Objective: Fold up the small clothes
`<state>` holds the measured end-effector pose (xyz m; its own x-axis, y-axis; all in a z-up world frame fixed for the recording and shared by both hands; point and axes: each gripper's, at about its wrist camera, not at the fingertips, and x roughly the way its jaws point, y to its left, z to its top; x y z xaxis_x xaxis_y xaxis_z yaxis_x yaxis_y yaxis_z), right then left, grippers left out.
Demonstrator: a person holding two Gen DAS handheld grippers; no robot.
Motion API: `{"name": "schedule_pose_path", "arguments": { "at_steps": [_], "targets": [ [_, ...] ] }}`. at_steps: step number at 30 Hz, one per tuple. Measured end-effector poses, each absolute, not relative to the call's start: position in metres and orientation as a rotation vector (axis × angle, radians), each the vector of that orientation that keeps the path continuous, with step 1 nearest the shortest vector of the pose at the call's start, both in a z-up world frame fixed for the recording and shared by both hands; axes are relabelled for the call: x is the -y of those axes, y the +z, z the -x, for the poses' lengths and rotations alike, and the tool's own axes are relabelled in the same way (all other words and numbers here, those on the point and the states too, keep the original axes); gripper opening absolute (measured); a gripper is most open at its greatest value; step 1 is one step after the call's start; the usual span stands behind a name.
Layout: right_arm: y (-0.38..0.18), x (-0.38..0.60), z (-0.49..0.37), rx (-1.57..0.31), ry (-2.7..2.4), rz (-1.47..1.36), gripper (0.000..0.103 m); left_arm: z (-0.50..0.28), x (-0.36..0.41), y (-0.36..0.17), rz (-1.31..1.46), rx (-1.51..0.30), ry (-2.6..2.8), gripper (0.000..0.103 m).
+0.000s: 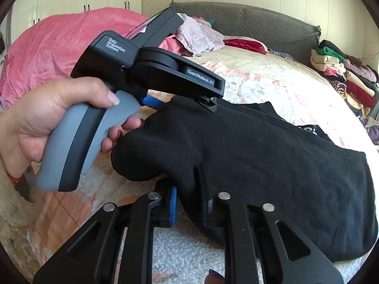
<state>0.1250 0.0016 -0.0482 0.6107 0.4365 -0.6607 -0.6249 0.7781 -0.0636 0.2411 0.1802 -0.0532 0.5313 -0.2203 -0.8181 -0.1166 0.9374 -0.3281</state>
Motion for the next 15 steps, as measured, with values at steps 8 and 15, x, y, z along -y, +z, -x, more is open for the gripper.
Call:
{"name": "schedule_pose_path", "arguments": {
  "at_steps": [8,15],
  "targets": [
    [-0.076,-0.028,-0.107,-0.631,0.454,0.595,0.066,-0.248,-0.173,-0.057,0.356,-1.029,-0.082,0.064],
    [-0.083,-0.029,-0.117,-0.605,0.377,0.615,0.045,-0.251,-0.173,-0.056,0.357,-1.027,-0.088,0.063]
  ]
}}
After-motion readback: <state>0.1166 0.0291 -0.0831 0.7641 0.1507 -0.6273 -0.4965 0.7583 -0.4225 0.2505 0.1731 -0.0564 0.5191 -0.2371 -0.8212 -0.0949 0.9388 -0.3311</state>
